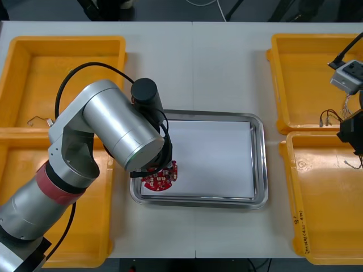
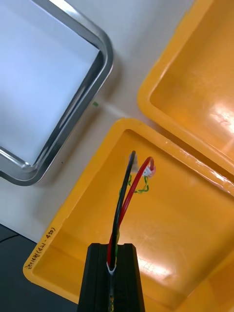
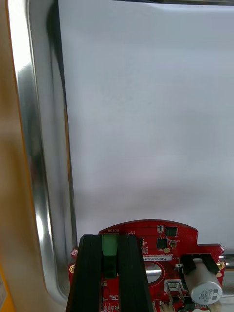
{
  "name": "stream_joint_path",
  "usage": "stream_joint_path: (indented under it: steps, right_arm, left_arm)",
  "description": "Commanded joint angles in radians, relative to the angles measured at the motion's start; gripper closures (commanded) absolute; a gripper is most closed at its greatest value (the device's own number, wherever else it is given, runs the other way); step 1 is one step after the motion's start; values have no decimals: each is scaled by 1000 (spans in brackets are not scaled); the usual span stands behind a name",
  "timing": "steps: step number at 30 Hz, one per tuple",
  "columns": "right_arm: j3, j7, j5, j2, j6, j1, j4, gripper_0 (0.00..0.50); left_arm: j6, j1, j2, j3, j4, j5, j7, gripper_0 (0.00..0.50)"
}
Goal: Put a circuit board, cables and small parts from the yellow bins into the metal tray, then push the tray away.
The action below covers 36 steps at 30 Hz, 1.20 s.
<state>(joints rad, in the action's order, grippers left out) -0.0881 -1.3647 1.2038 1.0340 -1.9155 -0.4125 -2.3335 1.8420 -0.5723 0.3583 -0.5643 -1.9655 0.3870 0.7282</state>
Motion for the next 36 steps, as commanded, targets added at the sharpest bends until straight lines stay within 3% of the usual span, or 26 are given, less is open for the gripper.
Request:
stream_joint_path:
  steps: [1,12,29,32,34,35,36]
  right_arm:
    - [79,-37,0,43,-4,-78,-6,500]
    - [120,-59,17,41,-4,-111,11,500]
    - [120,-48,17,37,-4,-107,11,500]
    - [120,-51,14,37,-4,-107,13,500]
    - [120,-53,16,34,-4,-107,11,500]
    - [120,-53,16,34,-4,-107,13,500]
    - [120,-53,19,34,-4,-107,11,500]
  left_arm:
    - [-53,-41,-39,-29,48,-28,94,494]
    - [-142,-41,-41,-60,119,-30,117,493]
    - [-142,-31,-41,-75,137,-19,140,478]
    - [-145,-31,-41,-75,135,-11,145,400]
    - [-148,-31,-41,-77,135,-11,145,241]
    - [-148,-31,-41,-77,135,-11,145,204]
    - [-148,-31,-41,-78,135,-10,146,127]
